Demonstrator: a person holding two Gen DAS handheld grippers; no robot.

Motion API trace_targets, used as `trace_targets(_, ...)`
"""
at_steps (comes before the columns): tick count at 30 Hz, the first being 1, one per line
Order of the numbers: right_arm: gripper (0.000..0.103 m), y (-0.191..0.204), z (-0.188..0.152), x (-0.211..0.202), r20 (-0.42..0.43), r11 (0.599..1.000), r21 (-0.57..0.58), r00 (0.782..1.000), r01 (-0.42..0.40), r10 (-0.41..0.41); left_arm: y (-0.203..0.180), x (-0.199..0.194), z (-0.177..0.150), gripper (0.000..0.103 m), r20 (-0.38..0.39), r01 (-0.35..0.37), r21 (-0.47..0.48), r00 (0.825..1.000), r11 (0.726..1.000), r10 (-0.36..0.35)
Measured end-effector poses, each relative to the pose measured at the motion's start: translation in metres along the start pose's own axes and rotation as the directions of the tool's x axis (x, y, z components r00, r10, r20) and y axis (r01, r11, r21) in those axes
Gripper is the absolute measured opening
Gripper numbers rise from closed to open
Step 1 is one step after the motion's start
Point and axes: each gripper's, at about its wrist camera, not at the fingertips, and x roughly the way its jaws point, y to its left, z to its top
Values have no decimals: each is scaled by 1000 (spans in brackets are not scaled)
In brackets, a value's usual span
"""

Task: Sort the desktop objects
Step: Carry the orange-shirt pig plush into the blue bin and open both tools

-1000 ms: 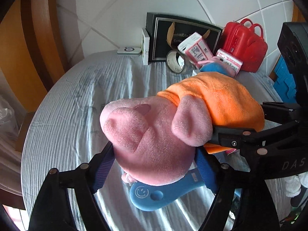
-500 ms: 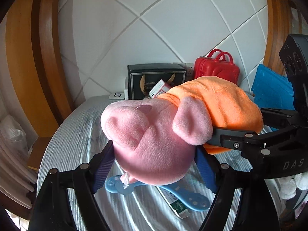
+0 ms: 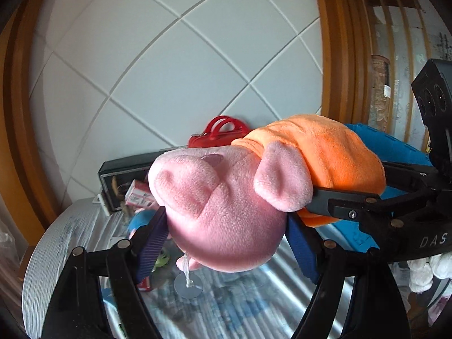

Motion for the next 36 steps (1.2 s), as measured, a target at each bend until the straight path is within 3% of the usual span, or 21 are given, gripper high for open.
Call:
trace_targets(4,75,-60,-10,-61,73,996,30,993,89,-91,-88,9,25,80,57,78,54,995,996,-81)
trace_targets(9,75,-144,-27,-141,117,970,126,967,210,-225,-206,20,55,80,71,208,152,973,966,-221)
trace_targets(14,75,-210,-48,-190,100,916,260,936,304,-339,-310,35,75,80,-2,329,230,941,916,-338)
trace_targets(19,75,-264,-74,-222,56,856,370,911,361,-408,-389,58,81,80,-97,413,281,910,866,-403)
trace_targets(22,75,-287,-84,-233,16,827,410,903,386,-429,-420,77,81,80,-175,457,267,889,848,-423)
trace_targets(29,78,-328,-104,-239,-35,778,480,895,405,-445,-453,113,82,80,-257,477,256,872,841,-416)
trace_targets(33,78,-330,-111,-241,-76,733,484,857,478,-509,-447,106,78,80,-236,454,286,887,844,-397)
trace_targets(36,78,-333,-109,-242,-72,726,489,852,483,-519,-434,98,78,80,-215,450,270,890,851,-402)
